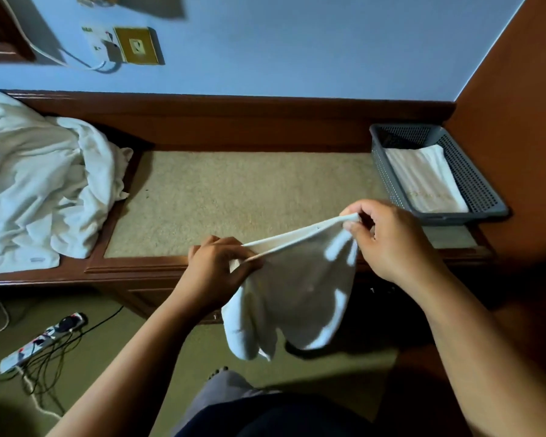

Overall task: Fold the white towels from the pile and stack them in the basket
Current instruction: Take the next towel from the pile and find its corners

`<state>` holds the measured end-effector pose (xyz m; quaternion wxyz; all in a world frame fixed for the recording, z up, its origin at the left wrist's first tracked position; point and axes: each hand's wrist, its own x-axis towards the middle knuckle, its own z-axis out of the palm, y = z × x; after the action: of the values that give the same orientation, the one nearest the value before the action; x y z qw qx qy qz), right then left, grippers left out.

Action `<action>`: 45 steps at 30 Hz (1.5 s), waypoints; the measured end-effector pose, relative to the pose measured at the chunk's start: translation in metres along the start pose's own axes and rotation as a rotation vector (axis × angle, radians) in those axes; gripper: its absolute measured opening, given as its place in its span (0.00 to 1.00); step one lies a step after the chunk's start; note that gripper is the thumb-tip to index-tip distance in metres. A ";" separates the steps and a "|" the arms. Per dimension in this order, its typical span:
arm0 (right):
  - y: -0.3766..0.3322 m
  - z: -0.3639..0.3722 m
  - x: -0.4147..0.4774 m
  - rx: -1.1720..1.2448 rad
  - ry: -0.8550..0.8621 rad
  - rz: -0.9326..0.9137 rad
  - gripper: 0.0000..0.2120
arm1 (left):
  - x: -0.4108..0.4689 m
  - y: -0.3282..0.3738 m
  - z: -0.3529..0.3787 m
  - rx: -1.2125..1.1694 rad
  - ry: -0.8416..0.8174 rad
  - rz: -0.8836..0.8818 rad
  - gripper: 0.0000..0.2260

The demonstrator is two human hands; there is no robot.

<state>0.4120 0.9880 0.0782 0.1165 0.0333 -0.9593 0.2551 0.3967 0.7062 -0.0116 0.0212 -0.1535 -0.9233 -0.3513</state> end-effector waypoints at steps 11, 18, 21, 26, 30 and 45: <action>-0.011 -0.019 -0.015 0.175 0.073 -0.359 0.08 | -0.026 0.071 0.043 -0.071 0.050 0.086 0.12; -0.014 -0.014 -0.011 0.287 0.082 -0.342 0.08 | -0.028 0.111 0.038 -0.243 0.153 0.133 0.23; -0.002 -0.007 -0.012 0.341 0.142 -0.226 0.09 | -0.021 0.119 0.030 -0.299 0.207 0.095 0.27; 0.008 0.010 -0.054 0.478 0.054 -0.011 0.13 | 0.000 0.143 0.014 -0.462 0.264 -0.075 0.23; -0.007 0.023 -0.096 0.605 -0.090 0.162 0.29 | 0.006 0.170 0.000 -0.644 0.214 -0.140 0.17; 0.006 0.016 -0.069 0.693 0.093 -0.148 0.05 | 0.006 0.161 -0.045 0.404 0.192 0.238 0.09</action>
<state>0.4746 0.9856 0.0456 0.1600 0.1287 -0.8044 0.5575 0.4362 0.7919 0.1265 0.1803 -0.2198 -0.9439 -0.1679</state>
